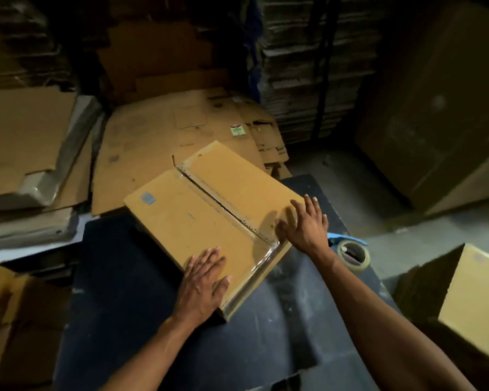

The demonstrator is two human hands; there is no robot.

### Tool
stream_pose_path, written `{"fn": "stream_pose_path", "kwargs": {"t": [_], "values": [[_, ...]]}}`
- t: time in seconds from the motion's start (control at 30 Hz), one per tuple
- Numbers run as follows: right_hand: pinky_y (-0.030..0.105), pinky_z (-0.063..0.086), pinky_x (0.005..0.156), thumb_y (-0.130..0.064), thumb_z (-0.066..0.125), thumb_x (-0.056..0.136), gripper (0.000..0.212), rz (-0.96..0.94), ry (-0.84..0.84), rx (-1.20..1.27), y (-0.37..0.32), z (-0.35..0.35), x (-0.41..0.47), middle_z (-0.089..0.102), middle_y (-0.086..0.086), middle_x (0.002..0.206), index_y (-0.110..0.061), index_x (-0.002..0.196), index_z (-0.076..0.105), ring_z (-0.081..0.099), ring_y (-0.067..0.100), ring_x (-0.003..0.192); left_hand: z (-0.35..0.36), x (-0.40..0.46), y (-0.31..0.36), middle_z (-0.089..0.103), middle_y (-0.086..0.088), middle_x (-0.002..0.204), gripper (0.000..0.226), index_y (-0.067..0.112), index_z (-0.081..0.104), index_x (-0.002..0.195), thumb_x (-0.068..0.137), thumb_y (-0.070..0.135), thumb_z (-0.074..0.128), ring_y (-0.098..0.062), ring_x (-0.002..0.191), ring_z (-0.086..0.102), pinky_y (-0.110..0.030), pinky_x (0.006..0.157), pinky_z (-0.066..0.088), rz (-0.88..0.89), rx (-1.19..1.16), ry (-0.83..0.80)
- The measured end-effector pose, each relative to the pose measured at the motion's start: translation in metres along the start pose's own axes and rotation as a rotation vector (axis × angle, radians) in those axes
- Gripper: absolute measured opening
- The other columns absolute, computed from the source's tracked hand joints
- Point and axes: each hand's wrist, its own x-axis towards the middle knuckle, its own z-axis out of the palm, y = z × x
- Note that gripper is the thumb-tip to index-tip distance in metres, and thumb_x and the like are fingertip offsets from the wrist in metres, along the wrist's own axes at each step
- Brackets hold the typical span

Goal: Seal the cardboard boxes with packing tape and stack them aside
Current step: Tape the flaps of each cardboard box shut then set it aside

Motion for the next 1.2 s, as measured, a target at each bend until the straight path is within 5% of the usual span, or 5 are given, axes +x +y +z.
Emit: {"fn": "stream_pose_path", "kwargs": {"t": [0.1, 0.27, 0.57, 0.93, 1.2], "values": [[0.066, 0.003, 0.122, -0.082, 0.052, 0.086, 0.1, 0.096, -0.184, -0.063, 0.002, -0.021, 0.049, 0.006, 0.006, 0.173, -0.033, 0.163, 0.012, -0.001, 0.03, 0.159, -0.009, 0.002, -0.002, 0.031, 0.01, 0.164, 0.072, 0.026, 0.052, 0.151, 0.103, 0.071, 0.023, -0.01, 0.155, 0.023, -0.034, 0.127, 0.008, -0.002, -0.005, -0.038], [0.046, 0.053, 0.096, -0.086, 0.049, 0.083, 0.097, 0.042, -0.363, -0.228, -0.015, -0.031, 0.055, 0.061, 0.014, 0.133, -0.019, 0.151, 0.036, 0.062, 0.034, 0.115, -0.039, 0.004, -0.013, 0.044, 0.01, 0.158, 0.055, 0.026, 0.062, 0.142, 0.101, 0.058, 0.042, -0.009, 0.151, 0.033, -0.03, 0.126, 0.013, -0.097, -0.042, -0.056], [0.038, 0.059, 0.082, -0.058, 0.056, 0.097, 0.044, -0.32, -0.564, -0.464, -0.084, 0.022, -0.109, 0.074, 0.006, 0.106, -0.017, 0.107, 0.066, 0.072, 0.029, 0.099, -0.116, -0.003, -0.016, 0.079, -0.004, 0.089, 0.021, 0.024, 0.077, 0.107, 0.094, 0.036, 0.067, -0.028, 0.078, 0.072, -0.034, 0.073, 0.054, -0.61, 0.279, 0.184], [0.043, 0.049, 0.097, -0.051, 0.065, 0.096, 0.057, -0.255, -0.393, -0.164, -0.129, 0.01, 0.058, 0.06, 0.014, 0.132, -0.017, 0.14, 0.05, 0.058, 0.034, 0.12, -0.027, -0.008, 0.047, 0.053, -0.009, 0.153, 0.082, 0.022, 0.06, 0.142, 0.092, 0.083, 0.036, -0.027, 0.144, 0.045, -0.047, 0.115, 0.035, -0.522, 0.203, 0.084], [0.042, 0.054, 0.073, -0.074, 0.067, 0.083, 0.088, -0.178, -0.311, -0.34, -0.102, 0.022, 0.032, 0.067, 0.009, 0.113, -0.031, 0.152, 0.033, 0.067, 0.032, 0.102, -0.055, -0.028, -0.001, 0.035, 0.001, 0.166, 0.067, 0.033, 0.05, 0.152, 0.092, 0.064, 0.043, -0.022, 0.154, 0.031, -0.051, 0.124, 0.018, -0.353, 0.278, -0.111]]}}
